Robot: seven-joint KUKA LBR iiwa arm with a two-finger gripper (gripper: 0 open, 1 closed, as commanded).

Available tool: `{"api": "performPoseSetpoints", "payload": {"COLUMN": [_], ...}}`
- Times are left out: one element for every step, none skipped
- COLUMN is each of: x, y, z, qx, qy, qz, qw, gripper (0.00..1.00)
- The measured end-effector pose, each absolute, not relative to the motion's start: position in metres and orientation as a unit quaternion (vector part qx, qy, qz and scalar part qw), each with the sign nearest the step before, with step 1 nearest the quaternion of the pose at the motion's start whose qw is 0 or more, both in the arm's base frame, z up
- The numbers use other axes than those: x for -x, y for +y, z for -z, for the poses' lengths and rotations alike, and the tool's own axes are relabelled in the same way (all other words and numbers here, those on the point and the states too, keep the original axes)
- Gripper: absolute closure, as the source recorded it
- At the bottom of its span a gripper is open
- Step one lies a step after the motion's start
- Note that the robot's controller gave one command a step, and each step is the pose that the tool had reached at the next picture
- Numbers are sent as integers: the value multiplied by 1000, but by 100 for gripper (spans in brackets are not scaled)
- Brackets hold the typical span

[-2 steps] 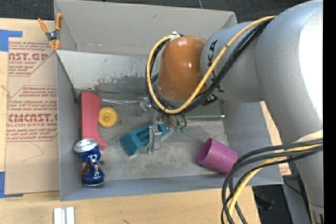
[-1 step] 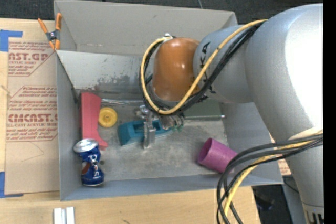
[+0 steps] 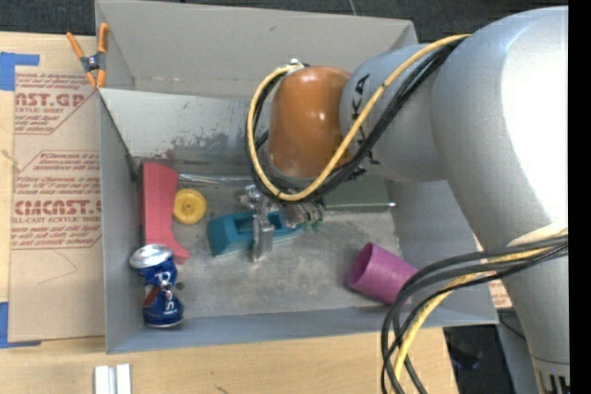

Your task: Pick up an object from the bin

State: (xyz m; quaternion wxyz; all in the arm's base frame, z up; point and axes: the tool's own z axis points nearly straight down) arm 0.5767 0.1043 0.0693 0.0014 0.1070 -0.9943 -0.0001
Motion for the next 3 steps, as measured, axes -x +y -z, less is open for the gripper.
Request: {"api": "performPoseSetpoints", "payload": {"x": [-577, -577, -579], "y": [119, 119, 131], "z": [-194, -194, -302], "qx": [-124, -124, -130], "qy": [-992, -992, -991], "qz": [0, 0, 0], "qw": [3, 3, 4], "gripper": [100, 100, 100]}}
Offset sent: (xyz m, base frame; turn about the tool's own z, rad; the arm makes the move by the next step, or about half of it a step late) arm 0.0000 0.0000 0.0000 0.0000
